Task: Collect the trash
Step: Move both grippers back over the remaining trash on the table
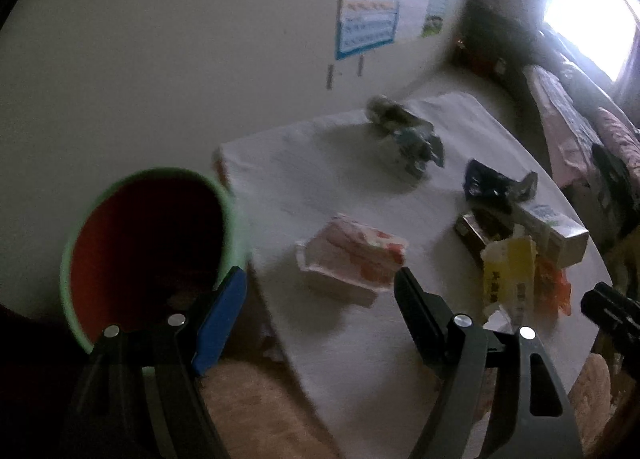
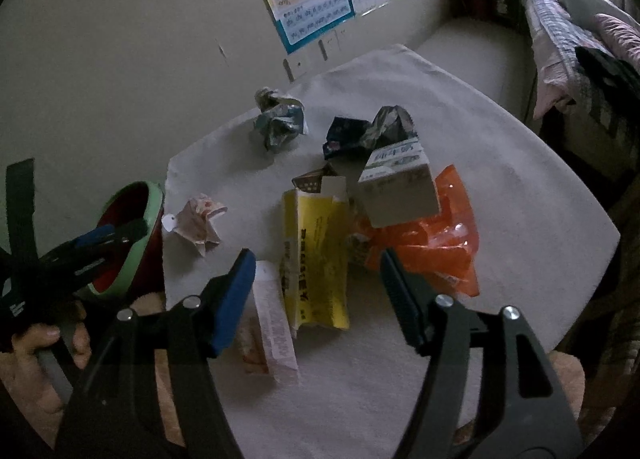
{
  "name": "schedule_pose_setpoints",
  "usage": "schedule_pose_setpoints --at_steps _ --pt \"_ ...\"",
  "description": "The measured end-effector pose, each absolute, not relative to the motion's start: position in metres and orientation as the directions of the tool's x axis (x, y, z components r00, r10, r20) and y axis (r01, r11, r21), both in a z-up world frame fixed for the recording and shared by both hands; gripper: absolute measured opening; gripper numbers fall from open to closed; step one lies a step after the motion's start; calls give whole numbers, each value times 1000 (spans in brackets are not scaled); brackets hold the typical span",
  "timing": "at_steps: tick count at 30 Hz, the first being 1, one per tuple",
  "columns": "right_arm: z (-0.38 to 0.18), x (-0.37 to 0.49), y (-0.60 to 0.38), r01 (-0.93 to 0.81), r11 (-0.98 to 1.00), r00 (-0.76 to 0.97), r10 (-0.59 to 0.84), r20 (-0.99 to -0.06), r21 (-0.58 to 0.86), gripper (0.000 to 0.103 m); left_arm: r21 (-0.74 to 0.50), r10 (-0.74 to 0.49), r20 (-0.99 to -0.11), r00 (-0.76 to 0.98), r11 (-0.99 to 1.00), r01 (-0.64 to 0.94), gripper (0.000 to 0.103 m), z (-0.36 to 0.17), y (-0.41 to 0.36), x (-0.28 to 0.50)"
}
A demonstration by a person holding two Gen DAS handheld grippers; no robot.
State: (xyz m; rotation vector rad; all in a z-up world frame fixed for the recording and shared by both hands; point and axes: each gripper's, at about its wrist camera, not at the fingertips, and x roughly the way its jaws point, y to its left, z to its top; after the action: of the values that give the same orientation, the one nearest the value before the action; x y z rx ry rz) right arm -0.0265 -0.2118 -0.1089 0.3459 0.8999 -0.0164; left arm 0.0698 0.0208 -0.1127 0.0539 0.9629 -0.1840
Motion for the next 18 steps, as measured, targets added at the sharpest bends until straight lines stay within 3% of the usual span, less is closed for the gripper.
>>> schedule_pose_setpoints --at_steps 3,6,9,18 --pt "-110 -25 -210 151 942 622 145 -769 299 63 -2 -131 -832 538 972 234 73 -126 2 84" --pt "-109 -26 -210 148 940 627 151 -764 307 63 28 -140 -854 501 949 313 85 -140 -15 98" --pt "-110 -27 -213 154 933 628 161 -761 325 64 101 -98 -866 491 927 362 87 -155 -28 110" --pt "-111 -30 -219 167 921 630 174 -757 351 64 196 -1 -887 462 905 378 94 -180 -39 134"
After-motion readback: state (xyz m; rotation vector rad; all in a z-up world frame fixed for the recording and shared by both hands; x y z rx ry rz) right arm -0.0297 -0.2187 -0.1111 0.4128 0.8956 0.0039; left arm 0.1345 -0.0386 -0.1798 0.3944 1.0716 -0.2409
